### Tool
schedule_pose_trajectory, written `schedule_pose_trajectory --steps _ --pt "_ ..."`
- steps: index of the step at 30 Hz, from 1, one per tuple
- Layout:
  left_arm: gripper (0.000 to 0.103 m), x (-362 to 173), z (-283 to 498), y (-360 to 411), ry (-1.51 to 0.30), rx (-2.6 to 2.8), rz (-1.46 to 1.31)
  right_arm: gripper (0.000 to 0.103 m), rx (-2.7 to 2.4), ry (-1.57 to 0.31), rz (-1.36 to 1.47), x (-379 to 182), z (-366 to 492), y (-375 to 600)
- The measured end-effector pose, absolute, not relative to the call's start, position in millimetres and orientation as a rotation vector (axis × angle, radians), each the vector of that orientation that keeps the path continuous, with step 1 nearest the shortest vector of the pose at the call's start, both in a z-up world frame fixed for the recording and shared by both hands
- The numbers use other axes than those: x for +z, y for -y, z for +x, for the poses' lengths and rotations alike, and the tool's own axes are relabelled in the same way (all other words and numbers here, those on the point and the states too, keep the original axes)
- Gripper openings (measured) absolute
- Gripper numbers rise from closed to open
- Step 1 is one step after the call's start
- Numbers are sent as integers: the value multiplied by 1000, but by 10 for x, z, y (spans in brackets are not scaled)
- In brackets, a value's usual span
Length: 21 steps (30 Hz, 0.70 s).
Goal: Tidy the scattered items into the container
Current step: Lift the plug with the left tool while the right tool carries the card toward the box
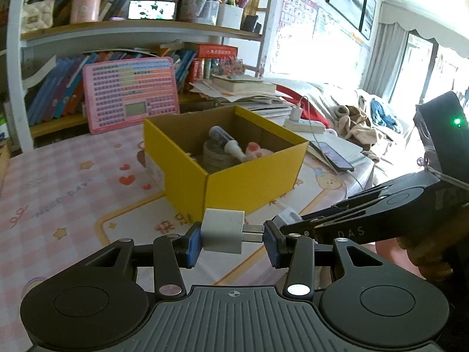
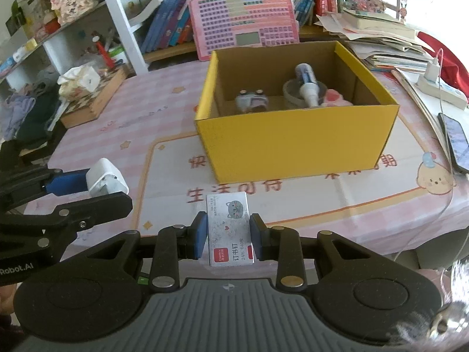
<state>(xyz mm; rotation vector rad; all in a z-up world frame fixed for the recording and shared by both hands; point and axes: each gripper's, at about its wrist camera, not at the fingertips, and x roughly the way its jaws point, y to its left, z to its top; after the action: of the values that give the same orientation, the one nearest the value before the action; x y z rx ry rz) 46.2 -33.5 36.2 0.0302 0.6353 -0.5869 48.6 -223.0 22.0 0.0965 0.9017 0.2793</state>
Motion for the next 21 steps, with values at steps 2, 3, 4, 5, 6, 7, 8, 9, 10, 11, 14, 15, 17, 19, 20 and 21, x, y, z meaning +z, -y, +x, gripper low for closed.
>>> schedule_pose_trajectory --steps 2,3,4,5,6,7,8,9,10,11,14,15,17,19,20,21 --pt "42 355 519 428 -641 -594 29 29 276 -909 96 201 519 2312" --pt "42 349 545 469 -642 -598 29 29 273 -913 97 190 538 2357" --pt "42 346 571 510 -644 -603 29 29 270 -918 98 181 558 2402" --pt "42 343 597 554 -645 -609 30 29 267 -922 100 172 577 2449" --pt "42 340 618 592 -645 -613 32 29 264 -925 101 167 599 2486" --pt "42 340 641 634 -644 -617 35 29 262 -926 101 165 621 2532" --pt "42 342 667 678 -642 -621 36 29 260 -925 101 165 641 2576" --pt "42 347 693 717 -639 -624 38 29 258 -921 101 172 664 2624" --pt "42 354 719 756 -634 -627 40 29 255 -914 100 182 690 2672" --pt "42 362 748 798 -628 -630 43 29 253 -906 100 196 720 2721" --pt "42 409 862 931 -605 -633 54 29 247 -873 102 256 809 2875" --pt "42 428 900 971 -595 -630 57 29 245 -855 105 292 845 2935" --pt "42 467 997 1048 -574 -620 68 29 244 -817 110 368 913 3041" --pt "42 494 1115 1129 -554 -595 82 29 250 -775 108 460 1023 3147" --pt "42 505 1174 1166 -548 -582 85 29 256 -756 104 501 1086 3186" --pt "42 513 1239 1202 -544 -567 86 29 264 -737 98 542 1161 3227"
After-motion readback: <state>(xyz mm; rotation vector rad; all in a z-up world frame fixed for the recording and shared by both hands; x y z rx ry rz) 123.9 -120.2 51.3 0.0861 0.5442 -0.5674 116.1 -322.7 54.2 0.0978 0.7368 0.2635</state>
